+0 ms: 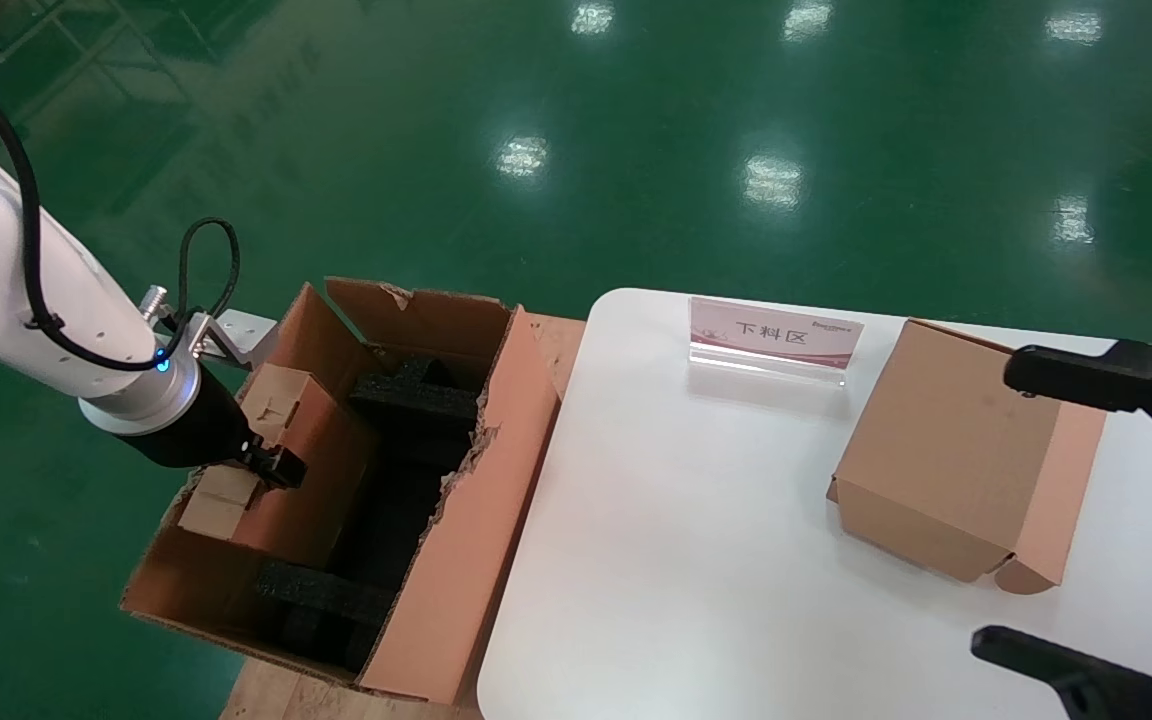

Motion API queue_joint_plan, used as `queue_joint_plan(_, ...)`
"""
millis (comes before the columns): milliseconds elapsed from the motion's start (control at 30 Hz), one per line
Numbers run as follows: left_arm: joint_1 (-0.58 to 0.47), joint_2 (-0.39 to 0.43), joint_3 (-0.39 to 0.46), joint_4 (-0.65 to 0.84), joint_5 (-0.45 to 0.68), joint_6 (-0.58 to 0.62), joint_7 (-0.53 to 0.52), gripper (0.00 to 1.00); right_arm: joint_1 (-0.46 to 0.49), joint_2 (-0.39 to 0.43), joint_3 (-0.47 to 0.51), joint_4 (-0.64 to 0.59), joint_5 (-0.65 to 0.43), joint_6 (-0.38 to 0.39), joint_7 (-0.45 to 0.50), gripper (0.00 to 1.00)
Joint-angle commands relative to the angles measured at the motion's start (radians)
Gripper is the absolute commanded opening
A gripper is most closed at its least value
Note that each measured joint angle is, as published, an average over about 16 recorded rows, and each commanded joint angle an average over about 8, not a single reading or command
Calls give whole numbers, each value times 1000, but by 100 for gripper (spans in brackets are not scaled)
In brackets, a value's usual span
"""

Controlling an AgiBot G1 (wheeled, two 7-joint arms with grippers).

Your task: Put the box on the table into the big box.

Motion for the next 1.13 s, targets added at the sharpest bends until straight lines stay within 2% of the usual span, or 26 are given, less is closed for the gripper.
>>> queue_joint_plan(33, 0, 0, 0, 0, 0, 0, 0, 100, 0, 0, 0, 0, 0, 0, 0, 100)
queue_joint_plan(700, -5, 2, -10, -1, -1, -3, 1, 100, 0, 0, 0, 0, 0, 0, 0, 100)
queue_joint_plan(1133, -44, -39, -109, -19, -34, -40, 54, 100, 0, 0, 0, 0, 0, 0, 0, 100)
